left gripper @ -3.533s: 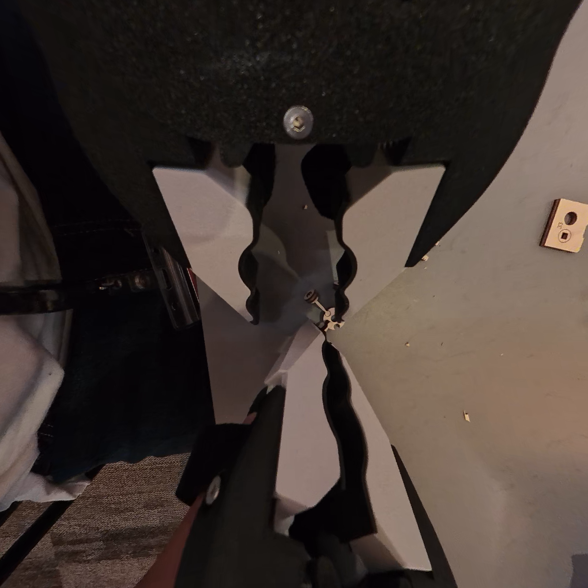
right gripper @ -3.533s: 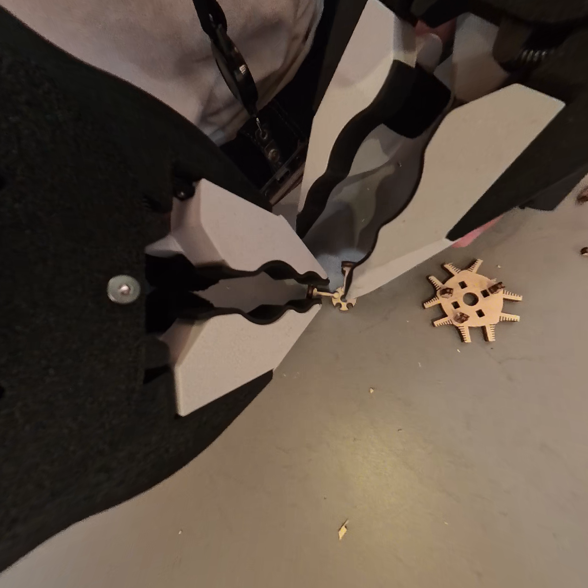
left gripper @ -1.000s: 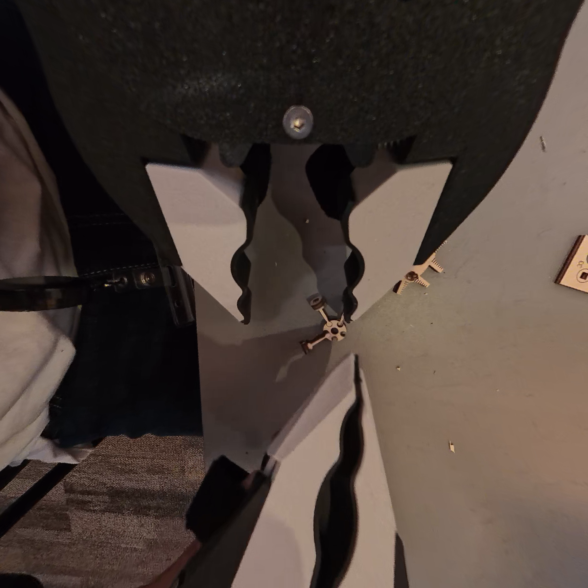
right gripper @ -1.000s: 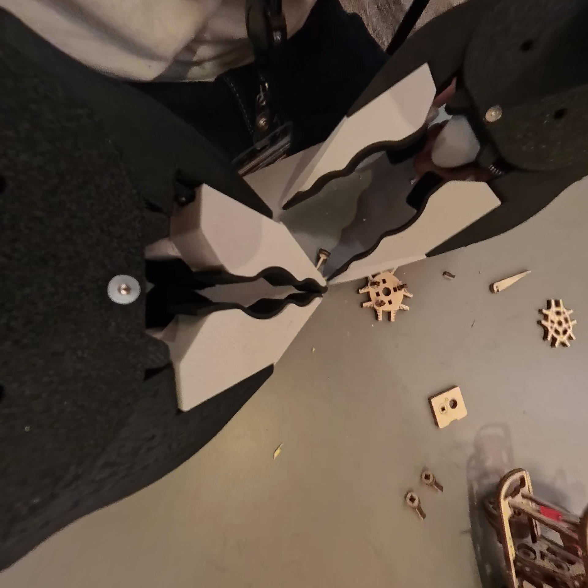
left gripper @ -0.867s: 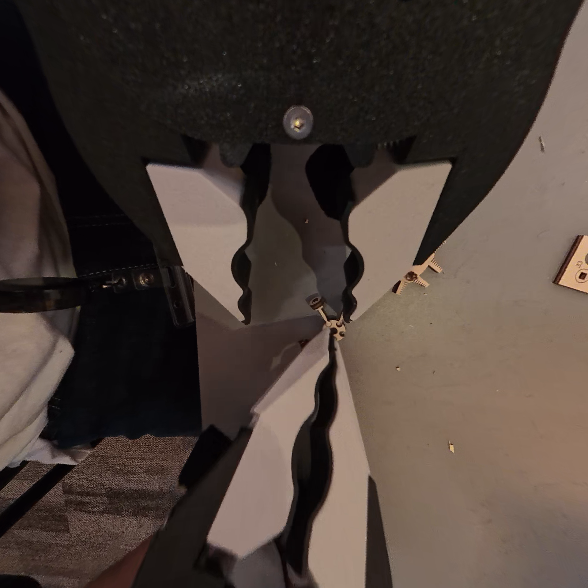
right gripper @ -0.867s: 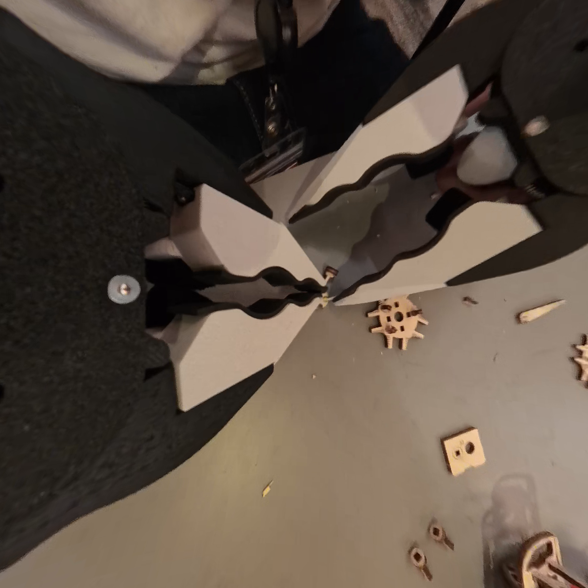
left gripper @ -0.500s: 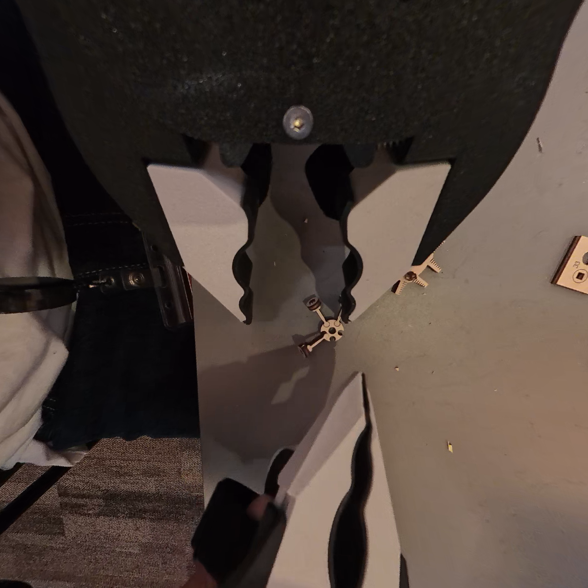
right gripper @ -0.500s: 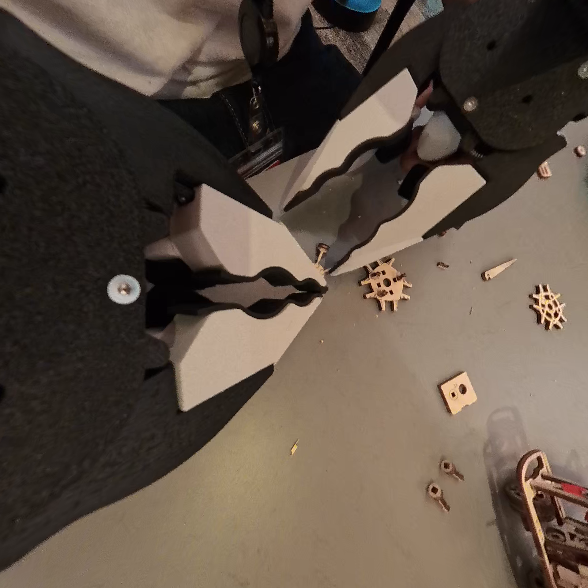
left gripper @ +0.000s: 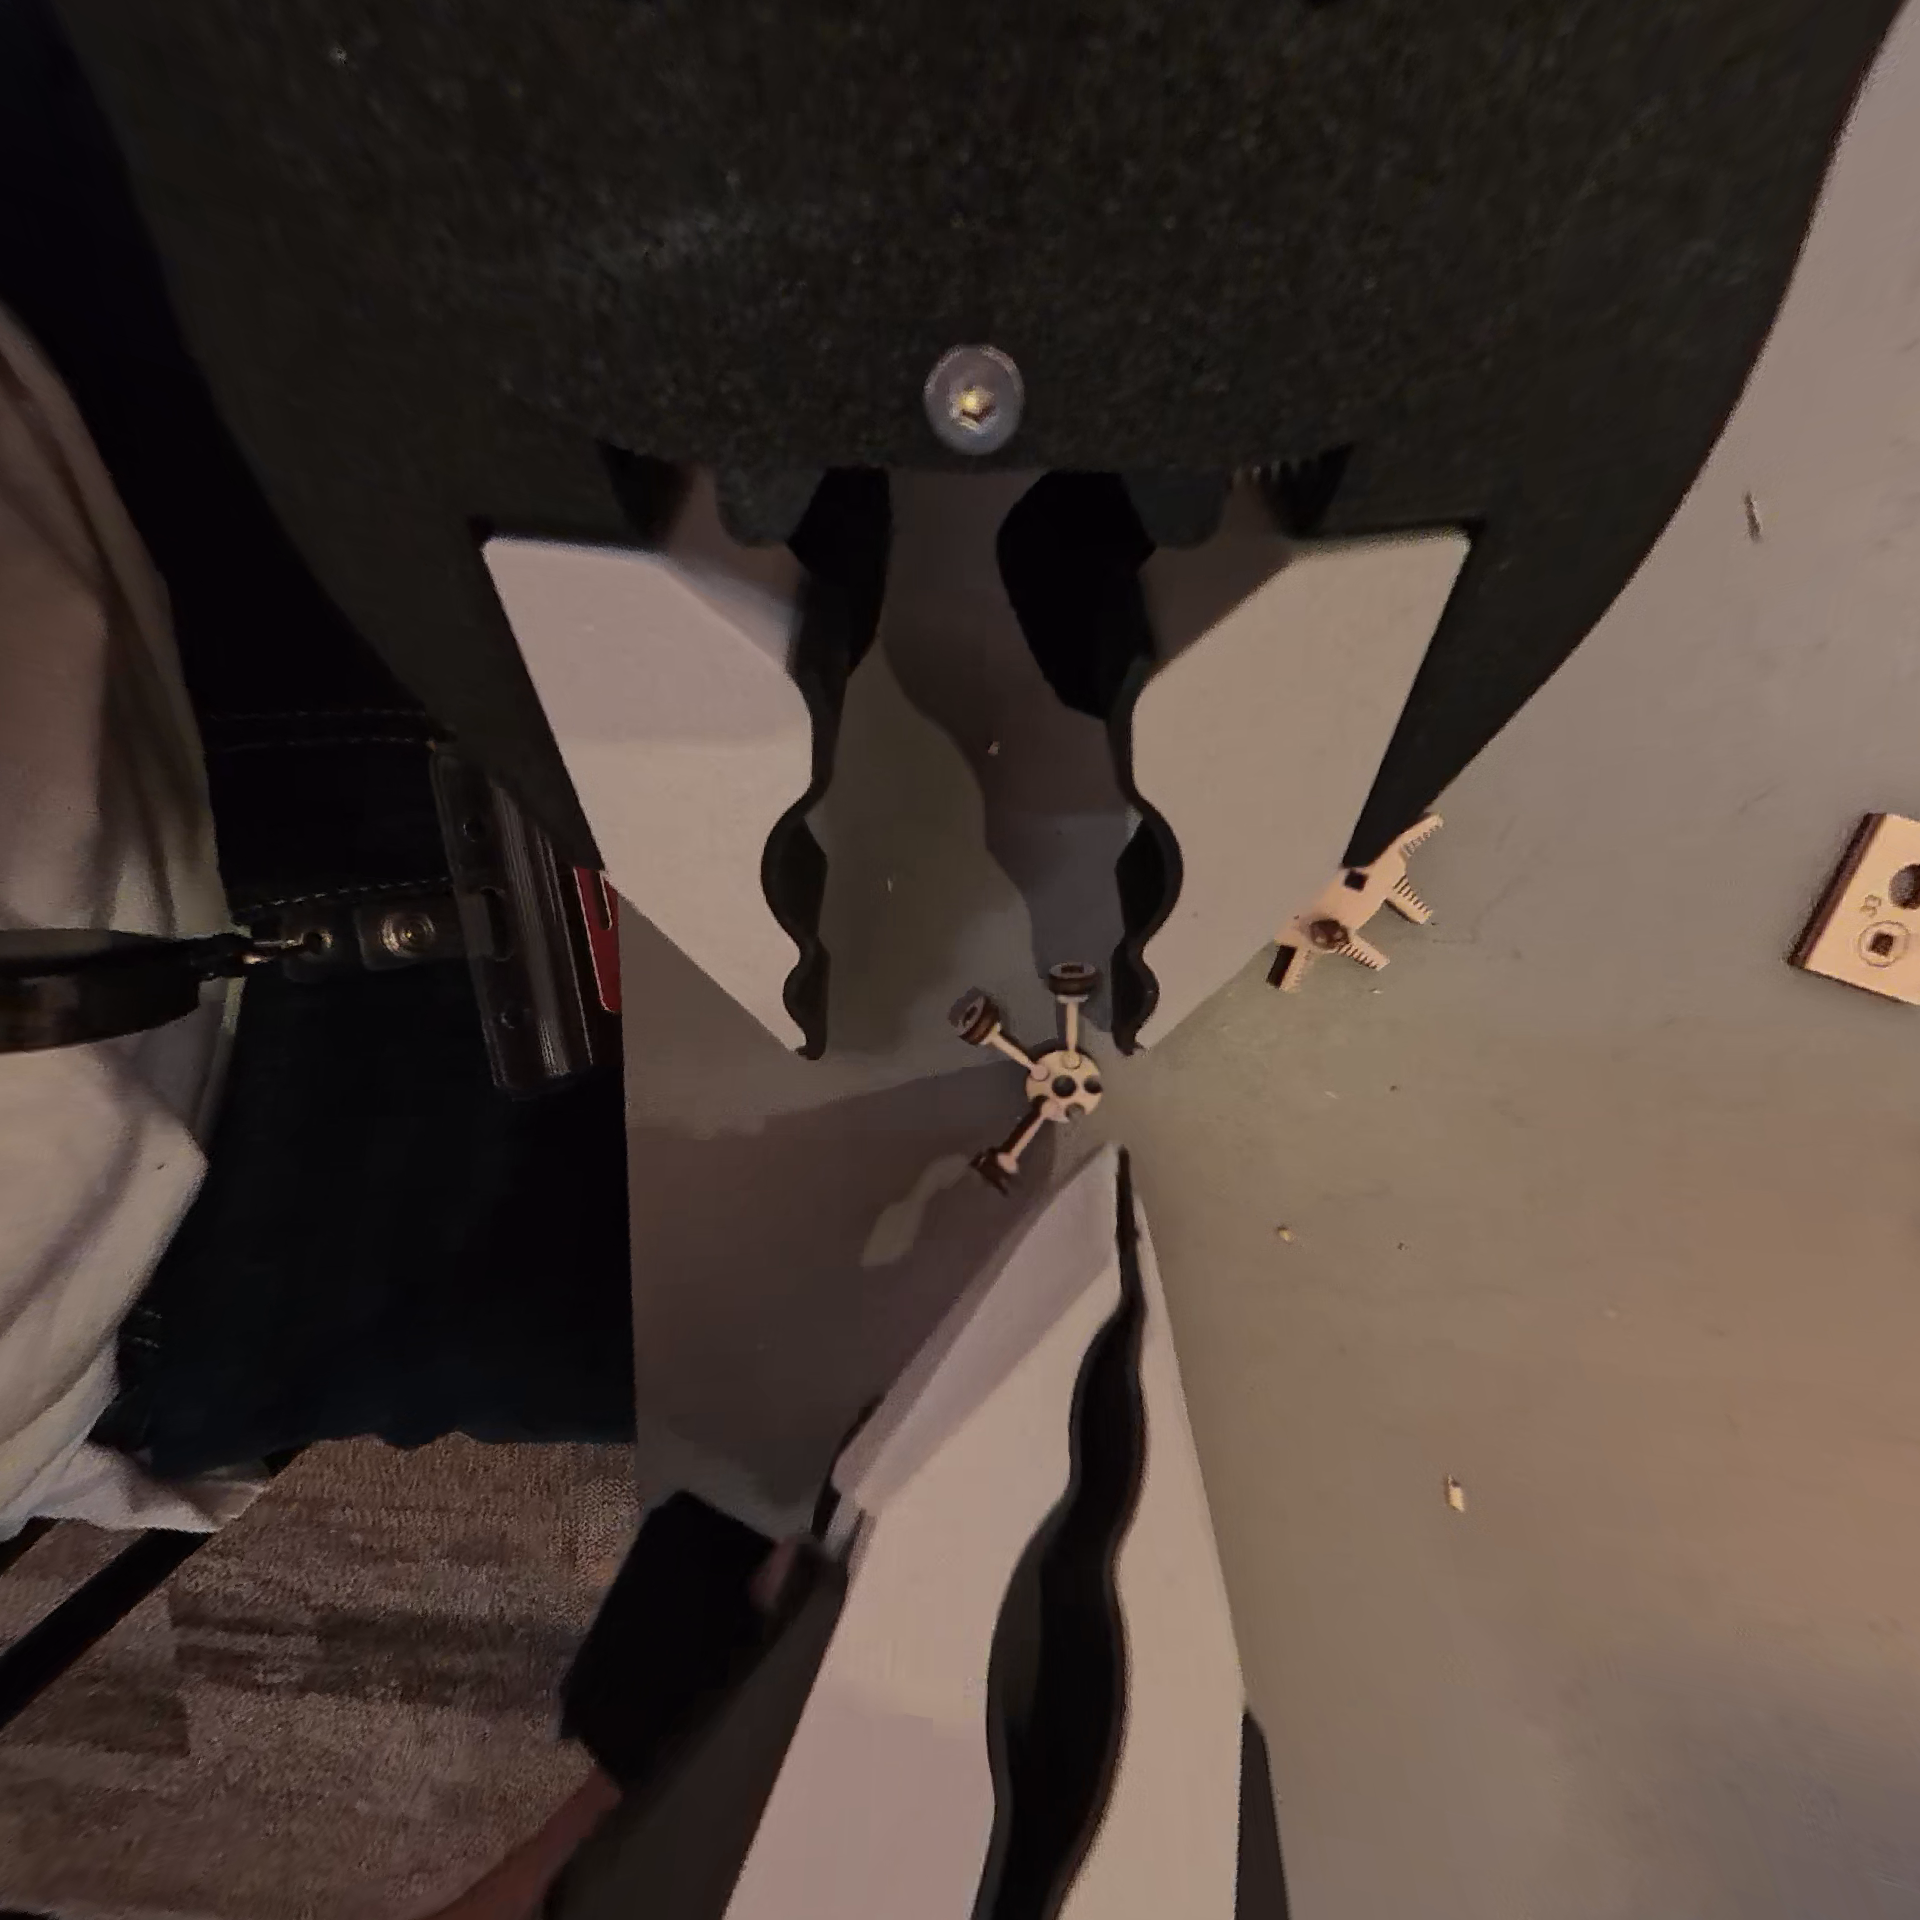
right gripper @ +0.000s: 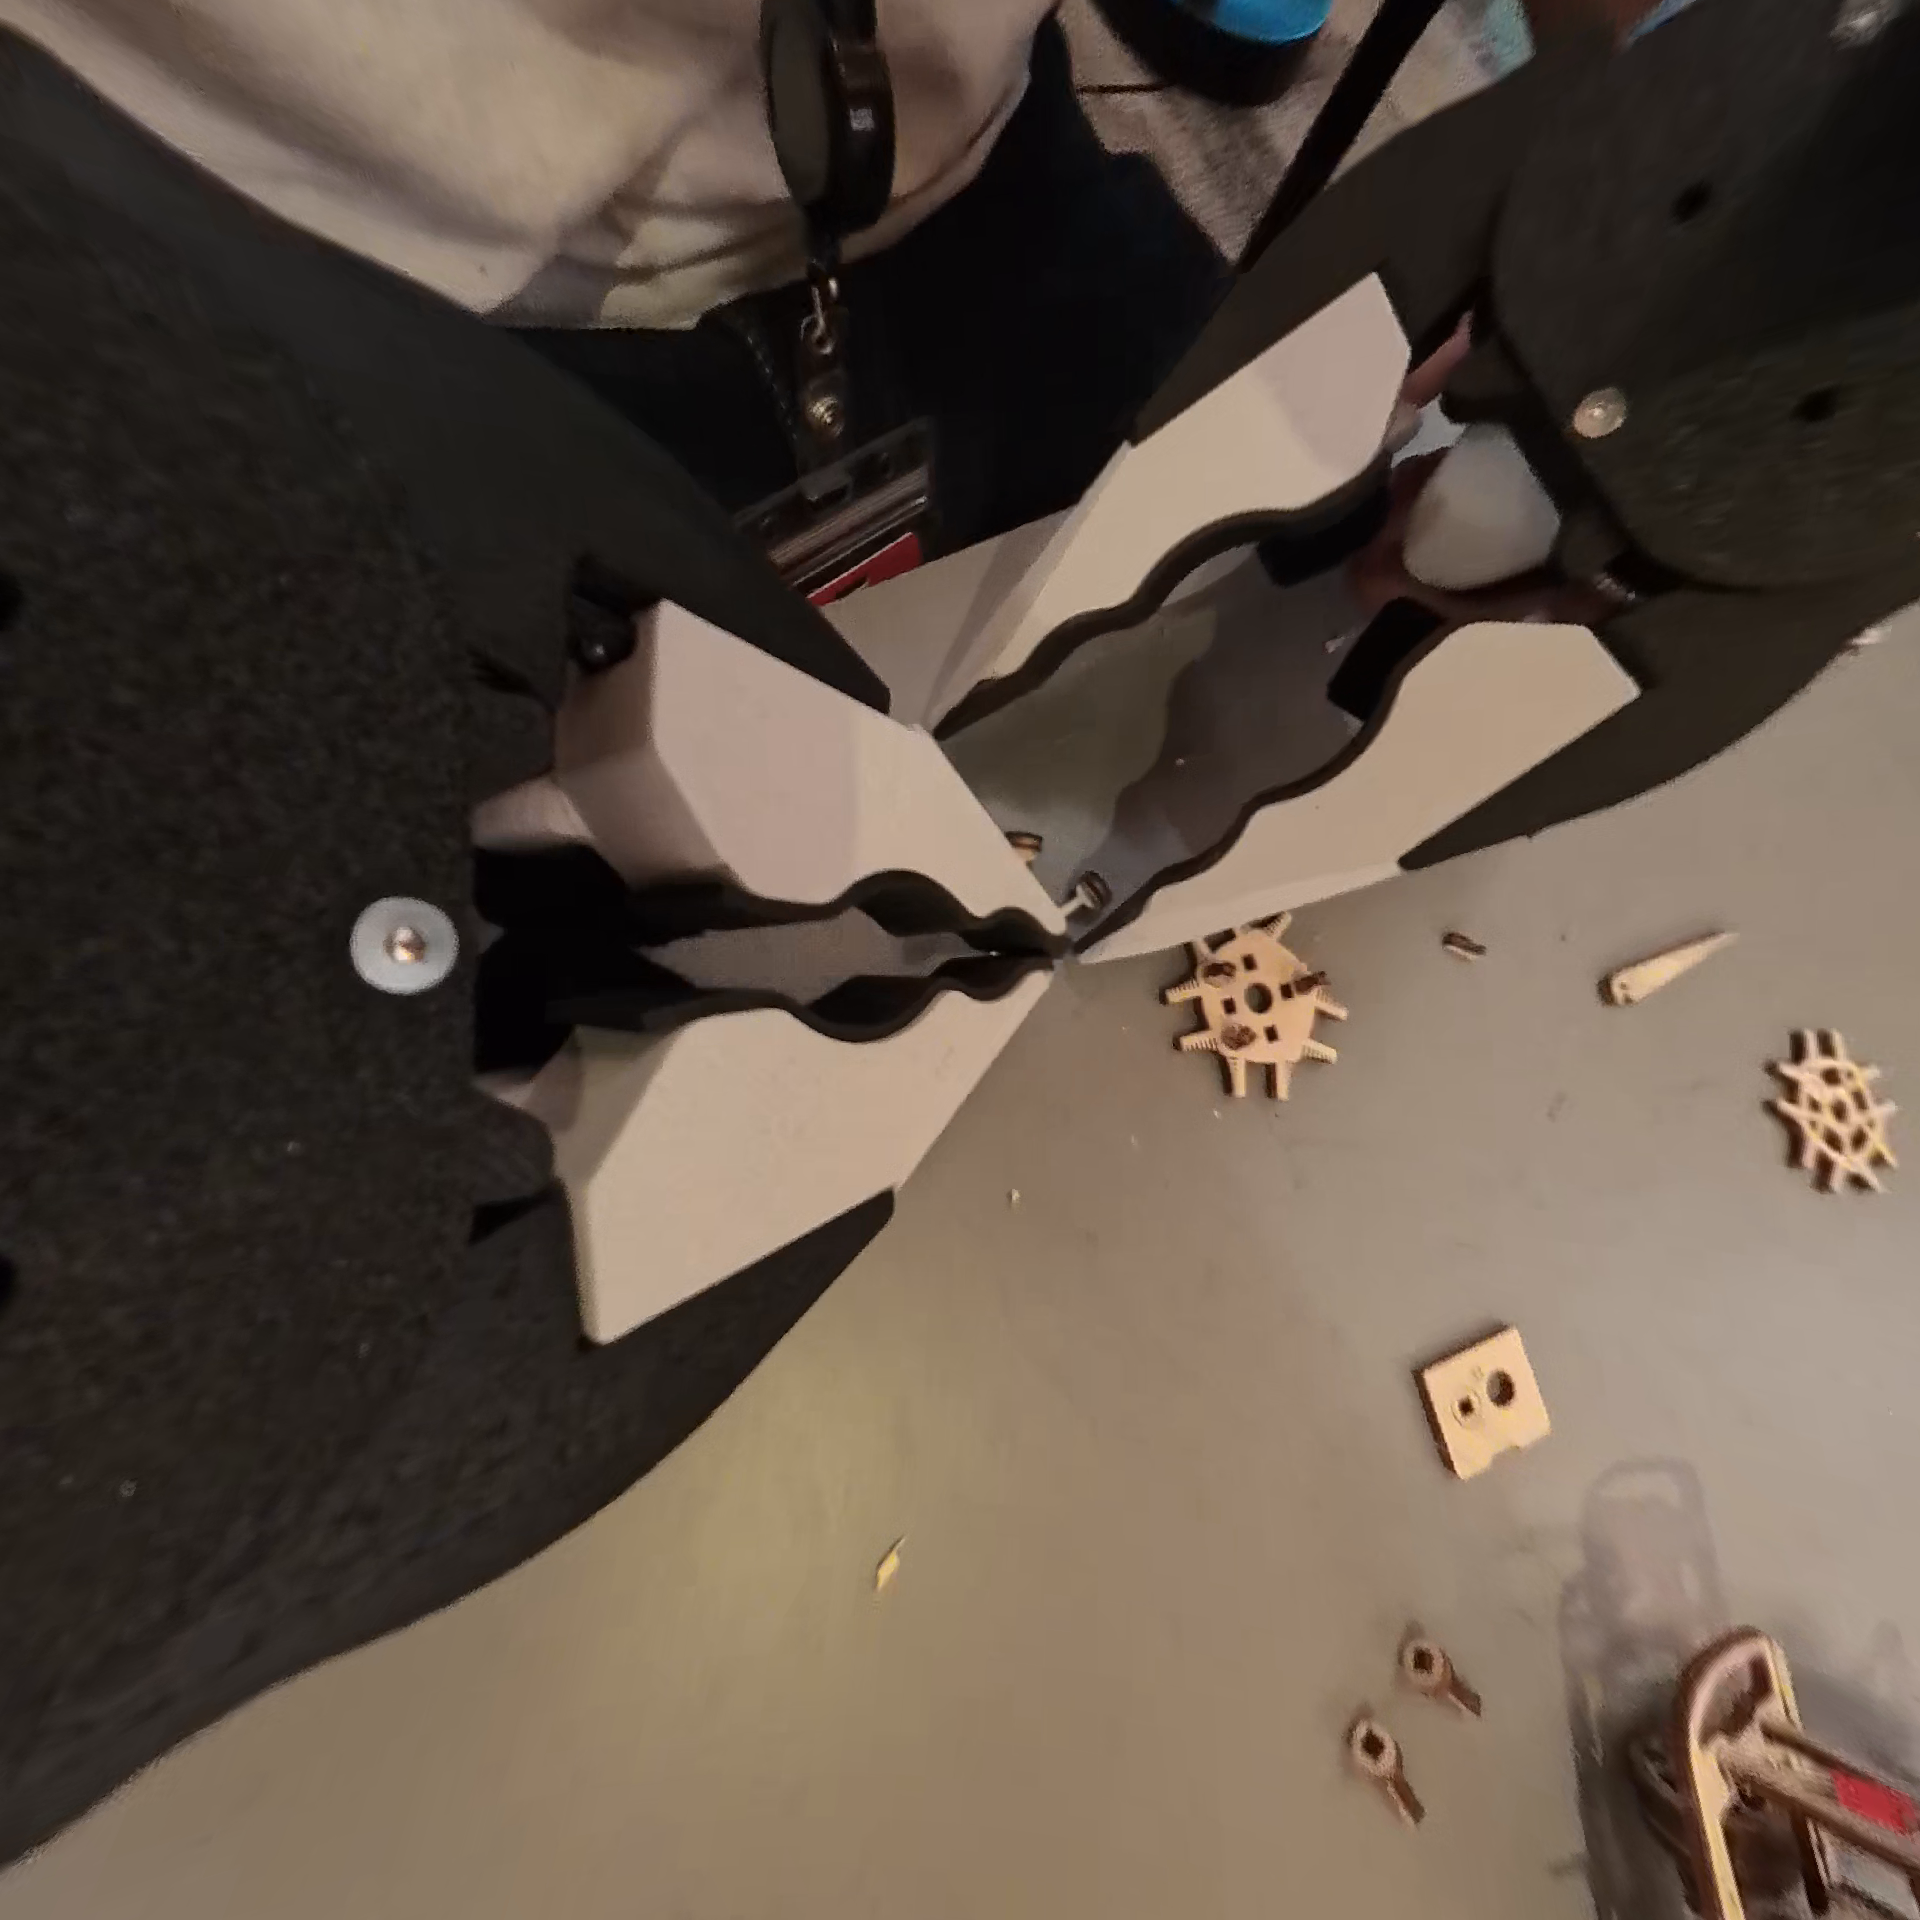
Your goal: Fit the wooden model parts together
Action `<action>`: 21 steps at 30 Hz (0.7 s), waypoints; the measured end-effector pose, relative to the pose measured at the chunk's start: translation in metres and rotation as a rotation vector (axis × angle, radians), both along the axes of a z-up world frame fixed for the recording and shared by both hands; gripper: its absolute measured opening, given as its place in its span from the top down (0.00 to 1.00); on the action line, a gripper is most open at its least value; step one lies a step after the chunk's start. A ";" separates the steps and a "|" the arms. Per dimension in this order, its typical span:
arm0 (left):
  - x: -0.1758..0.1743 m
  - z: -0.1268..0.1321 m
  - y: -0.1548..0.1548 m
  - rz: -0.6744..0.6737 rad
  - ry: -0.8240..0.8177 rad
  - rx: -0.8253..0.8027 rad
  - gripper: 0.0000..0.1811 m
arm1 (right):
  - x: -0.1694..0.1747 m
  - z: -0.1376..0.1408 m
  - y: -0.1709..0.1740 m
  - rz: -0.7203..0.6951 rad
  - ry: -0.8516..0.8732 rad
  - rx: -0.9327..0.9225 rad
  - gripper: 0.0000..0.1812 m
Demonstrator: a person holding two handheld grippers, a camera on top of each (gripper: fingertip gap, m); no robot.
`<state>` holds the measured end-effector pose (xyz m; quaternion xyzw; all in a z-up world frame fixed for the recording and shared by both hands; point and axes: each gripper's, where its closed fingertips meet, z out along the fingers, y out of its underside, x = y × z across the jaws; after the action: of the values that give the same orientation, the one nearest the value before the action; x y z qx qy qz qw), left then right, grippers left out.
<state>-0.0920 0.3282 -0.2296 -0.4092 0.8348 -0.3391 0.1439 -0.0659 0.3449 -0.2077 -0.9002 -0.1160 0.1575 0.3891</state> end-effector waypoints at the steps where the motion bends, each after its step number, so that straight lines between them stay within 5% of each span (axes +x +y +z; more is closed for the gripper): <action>1: 0.000 0.001 0.001 0.008 0.000 -0.007 0.71 | 0.003 0.002 0.000 -0.013 0.013 0.001 1.00; 6: 0.001 0.000 0.003 0.021 0.003 -0.022 0.73 | -0.003 0.000 -0.004 -0.008 0.132 -0.036 1.00; 16: 0.006 -0.004 0.006 0.041 -0.017 0.006 0.81 | -0.013 -0.021 -0.003 0.039 -0.008 -0.092 1.00; 21: 0.008 -0.004 0.008 0.063 -0.020 -0.002 0.86 | 0.005 0.010 0.004 -0.022 0.084 0.069 1.00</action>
<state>-0.0844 0.3362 -0.2331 -0.4319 0.8197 -0.3395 0.1624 -0.0606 0.3491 -0.1974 -0.8800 -0.0953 0.1868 0.4261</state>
